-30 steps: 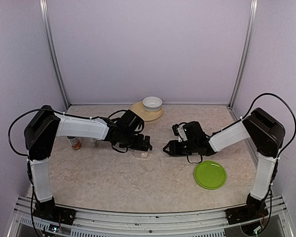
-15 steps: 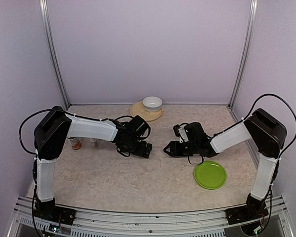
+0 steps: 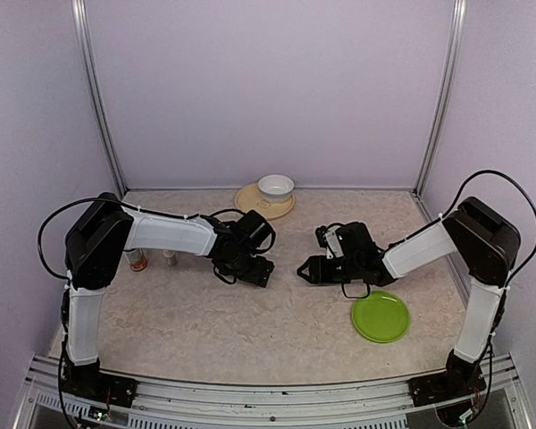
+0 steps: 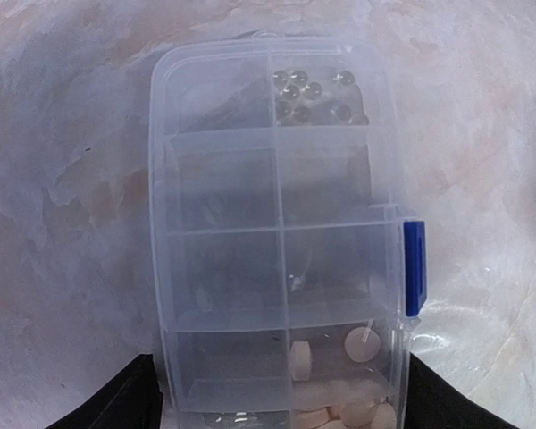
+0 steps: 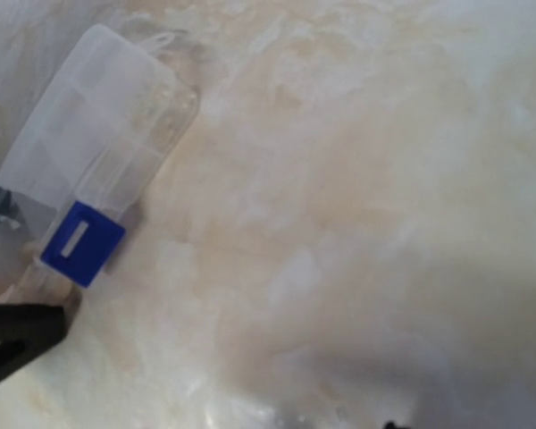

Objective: Sort the pills into containers
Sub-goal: Pick up the pill container from the center of the board.

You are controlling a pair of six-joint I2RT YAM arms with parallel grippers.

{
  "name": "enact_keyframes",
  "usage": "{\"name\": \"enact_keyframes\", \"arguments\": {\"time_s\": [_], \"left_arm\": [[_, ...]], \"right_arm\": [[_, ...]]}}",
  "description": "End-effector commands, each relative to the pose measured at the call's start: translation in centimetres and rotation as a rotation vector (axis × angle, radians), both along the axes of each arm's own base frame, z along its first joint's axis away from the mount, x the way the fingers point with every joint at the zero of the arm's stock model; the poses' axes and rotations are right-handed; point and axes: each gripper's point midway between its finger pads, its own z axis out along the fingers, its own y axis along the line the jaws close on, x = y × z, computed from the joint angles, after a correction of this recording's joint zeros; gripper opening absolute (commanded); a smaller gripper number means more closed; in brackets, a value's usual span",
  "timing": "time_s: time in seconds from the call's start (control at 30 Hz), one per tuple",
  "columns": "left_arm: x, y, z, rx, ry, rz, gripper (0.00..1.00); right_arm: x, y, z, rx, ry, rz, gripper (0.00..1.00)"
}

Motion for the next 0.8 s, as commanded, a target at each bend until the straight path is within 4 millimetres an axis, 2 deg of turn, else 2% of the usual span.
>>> {"name": "enact_keyframes", "arguments": {"time_s": [0.0,0.3,0.5,0.67,0.77], "left_arm": [[-1.1,-0.1,-1.6,0.031,0.051,-0.048,0.80],[-2.2,-1.6,-1.0,-0.032,0.050,-0.207,0.58],[-2.7,-2.3,1.0,-0.045,0.008,-0.308,0.55],[-4.5,-3.8,2.9,-0.047,-0.029,-0.416,0.51],[-5.5,-4.1,3.2,-0.021,-0.058,-0.457,0.50]], "right_arm": [[-0.2,-0.9,0.0,-0.007,0.007,-0.010,0.55],[0.0,-0.5,1.2,0.033,0.013,0.019,0.56],[-0.6,0.9,2.0,0.105,0.054,0.091,0.57],[-1.7,1.6,3.0,0.209,0.114,0.154,0.57],[-2.5,2.1,3.8,0.273,0.155,0.201,0.57]]}}
